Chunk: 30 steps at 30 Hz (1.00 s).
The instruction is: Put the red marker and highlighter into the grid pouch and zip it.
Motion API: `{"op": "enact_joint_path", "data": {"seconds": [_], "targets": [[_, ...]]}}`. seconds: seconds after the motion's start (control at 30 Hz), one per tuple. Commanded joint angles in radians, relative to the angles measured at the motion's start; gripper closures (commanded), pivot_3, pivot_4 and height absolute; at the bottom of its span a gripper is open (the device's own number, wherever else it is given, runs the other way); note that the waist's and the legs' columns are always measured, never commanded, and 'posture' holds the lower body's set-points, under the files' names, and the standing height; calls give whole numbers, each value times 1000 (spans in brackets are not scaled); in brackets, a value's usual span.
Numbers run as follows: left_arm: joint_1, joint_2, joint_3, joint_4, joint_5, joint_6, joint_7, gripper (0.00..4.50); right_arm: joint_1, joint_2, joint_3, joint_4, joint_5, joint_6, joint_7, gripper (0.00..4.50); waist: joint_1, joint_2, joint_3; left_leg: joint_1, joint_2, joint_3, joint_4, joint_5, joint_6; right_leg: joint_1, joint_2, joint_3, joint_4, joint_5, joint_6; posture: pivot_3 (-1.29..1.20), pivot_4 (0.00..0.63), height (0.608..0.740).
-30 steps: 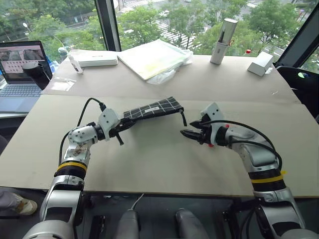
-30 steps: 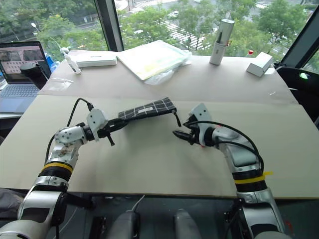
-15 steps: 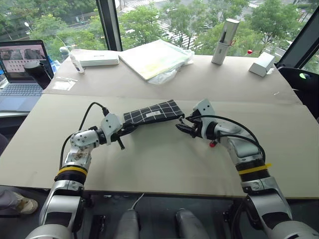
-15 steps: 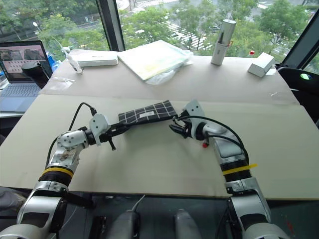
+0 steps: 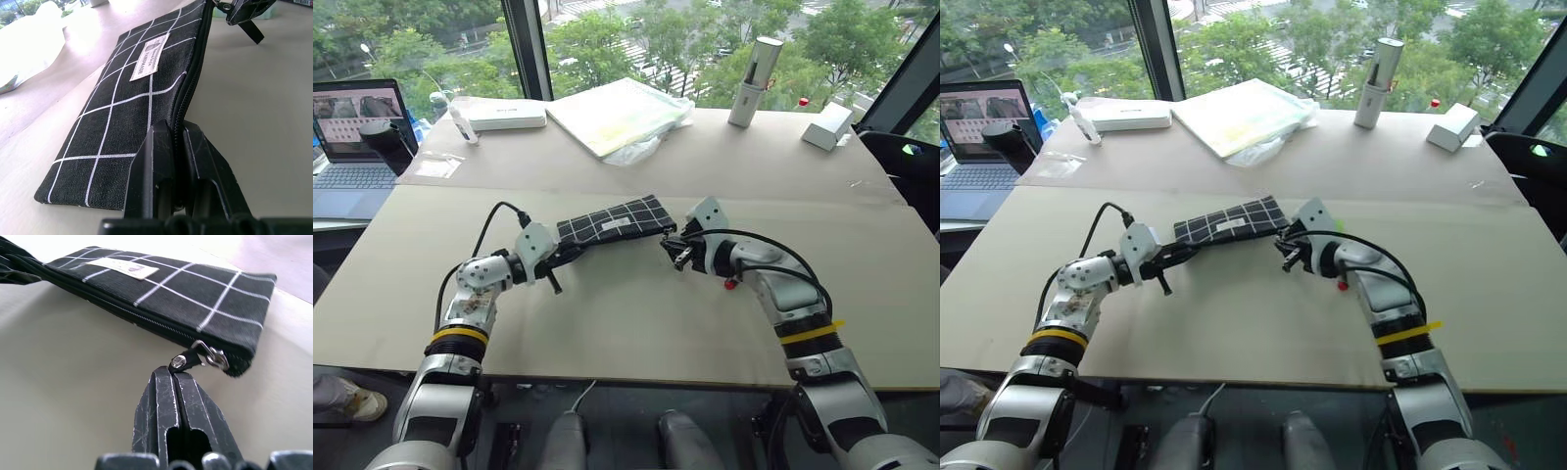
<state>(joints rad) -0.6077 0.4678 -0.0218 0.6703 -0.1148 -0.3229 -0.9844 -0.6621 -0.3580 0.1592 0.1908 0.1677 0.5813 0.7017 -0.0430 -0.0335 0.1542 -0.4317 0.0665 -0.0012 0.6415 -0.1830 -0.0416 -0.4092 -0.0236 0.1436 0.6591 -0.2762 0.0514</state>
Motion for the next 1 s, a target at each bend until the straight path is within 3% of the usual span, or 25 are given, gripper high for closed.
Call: {"op": "enact_joint_path", "data": {"seconds": [0.03,0.5,0.67,0.77,0.9,1.0], "targets": [[-22,-4,-2,-22,0,3,8,4500,-37,44,46,-46,-11,6,-2,4434,0,0,0,0,0,0,0,0,0,0,0,0,0,0,0,0,150,738],[-47,-32,-10,3,2,4,8,4500,-151,265,169,-33,-31,28,-6,4434,0,0,0,0,0,0,0,0,0,-1,0,-1,1,0,0,0,150,738],[-51,-37,-11,8,1,1,7,4500,-150,249,161,22,-70,2,-34,4434,2,0,0,0,0,-1,0,0,0,-1,0,-1,2,0,0,0,150,738],[-44,-39,-12,0,1,1,8,4500,-137,201,121,16,-68,11,-32,3591,1,0,0,0,0,-1,0,0,0,-1,0,-1,2,0,0,0,150,738],[-25,-42,-14,-19,-5,5,9,4500,-57,60,18,-183,42,175,48,2217,4,0,0,-1,0,-1,0,0,0,-1,0,-1,1,0,0,0,150,738],[-20,-42,-14,-28,-8,11,10,4500,59,-84,-31,-395,137,269,144,2217,11,0,0,-3,0,-2,0,0,0,-1,0,-1,0,0,0,0,150,738]]}}
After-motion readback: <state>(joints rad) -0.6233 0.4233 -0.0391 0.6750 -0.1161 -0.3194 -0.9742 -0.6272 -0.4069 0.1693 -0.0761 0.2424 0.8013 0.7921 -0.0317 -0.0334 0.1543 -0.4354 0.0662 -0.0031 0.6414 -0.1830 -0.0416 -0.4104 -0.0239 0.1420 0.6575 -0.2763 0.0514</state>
